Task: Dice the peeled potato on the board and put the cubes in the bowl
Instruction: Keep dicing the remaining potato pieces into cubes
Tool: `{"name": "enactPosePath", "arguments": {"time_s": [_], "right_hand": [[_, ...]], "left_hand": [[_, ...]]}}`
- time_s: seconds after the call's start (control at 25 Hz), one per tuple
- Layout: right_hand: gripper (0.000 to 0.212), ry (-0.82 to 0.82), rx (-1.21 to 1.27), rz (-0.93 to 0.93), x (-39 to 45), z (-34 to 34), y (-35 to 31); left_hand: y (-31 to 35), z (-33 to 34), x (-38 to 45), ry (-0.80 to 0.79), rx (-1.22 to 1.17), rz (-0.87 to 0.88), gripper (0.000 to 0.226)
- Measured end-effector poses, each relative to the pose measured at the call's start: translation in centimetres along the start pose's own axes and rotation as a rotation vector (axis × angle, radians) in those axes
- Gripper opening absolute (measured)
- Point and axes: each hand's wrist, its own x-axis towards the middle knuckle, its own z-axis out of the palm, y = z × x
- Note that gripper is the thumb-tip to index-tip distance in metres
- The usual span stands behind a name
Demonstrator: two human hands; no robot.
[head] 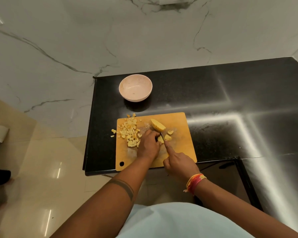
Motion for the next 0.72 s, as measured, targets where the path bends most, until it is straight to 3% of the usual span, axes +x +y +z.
{"name": "enactPosePath", "arguments": {"time_s": [0.72], "right_hand": [[0.076,-0.029,-0.104,-0.046,0.4,1.5,1.7]], "left_hand": [[0.6,0.0,-0.2,0.000,0.011,-0.072,0.025]]}}
